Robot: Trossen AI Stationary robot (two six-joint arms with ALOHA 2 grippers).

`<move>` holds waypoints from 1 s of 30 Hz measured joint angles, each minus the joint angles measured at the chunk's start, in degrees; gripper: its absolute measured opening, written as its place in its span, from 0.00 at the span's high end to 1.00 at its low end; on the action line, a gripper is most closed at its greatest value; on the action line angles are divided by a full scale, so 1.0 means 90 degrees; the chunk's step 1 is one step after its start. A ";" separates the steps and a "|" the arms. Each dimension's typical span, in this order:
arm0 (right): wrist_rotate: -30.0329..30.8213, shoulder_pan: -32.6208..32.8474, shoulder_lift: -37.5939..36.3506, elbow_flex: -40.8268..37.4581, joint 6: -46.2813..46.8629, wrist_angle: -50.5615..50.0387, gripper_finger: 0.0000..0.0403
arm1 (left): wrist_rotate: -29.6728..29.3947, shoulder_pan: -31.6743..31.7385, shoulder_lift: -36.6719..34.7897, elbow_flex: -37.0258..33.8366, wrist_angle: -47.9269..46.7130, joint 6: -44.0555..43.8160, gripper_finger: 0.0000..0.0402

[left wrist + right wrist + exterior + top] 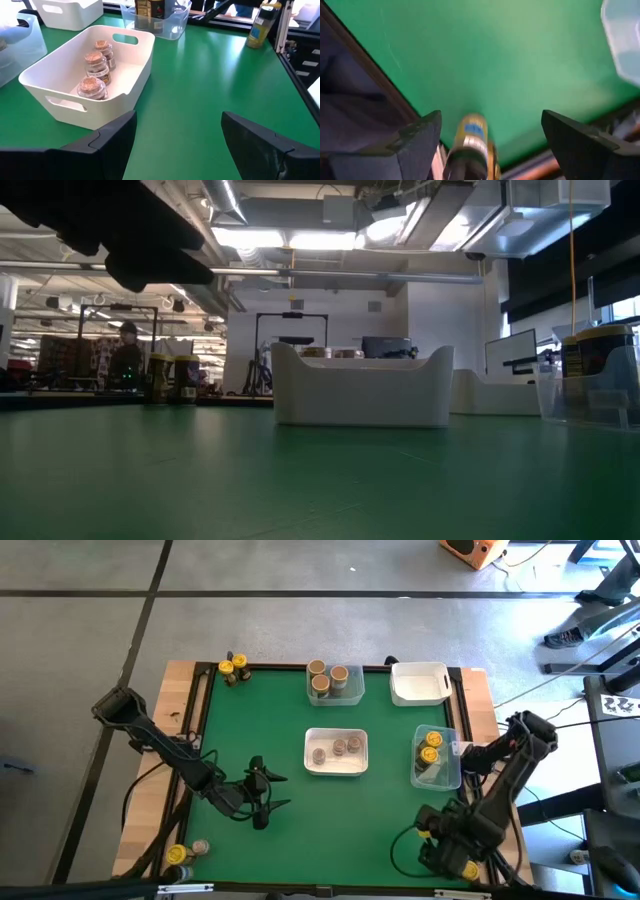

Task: Sort spices by type
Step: Put the black seasoning bottle into the top white bin

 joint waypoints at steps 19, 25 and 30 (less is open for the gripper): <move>-0.1033 0.0391 0.0567 0.0202 0.0567 0.0387 0.15 | 0.0005 0.0235 0.0019 -0.0002 0.0025 0.0633 0.28; -0.0911 0.0483 0.0567 0.0202 0.0552 0.0383 0.15 | 0.0007 0.0257 0.0019 0.0000 0.0023 0.0563 0.28; -0.0937 0.0655 0.0644 0.0105 0.0591 0.0435 0.15 | 0.0009 0.0254 0.0019 0.0000 0.0015 0.0479 0.28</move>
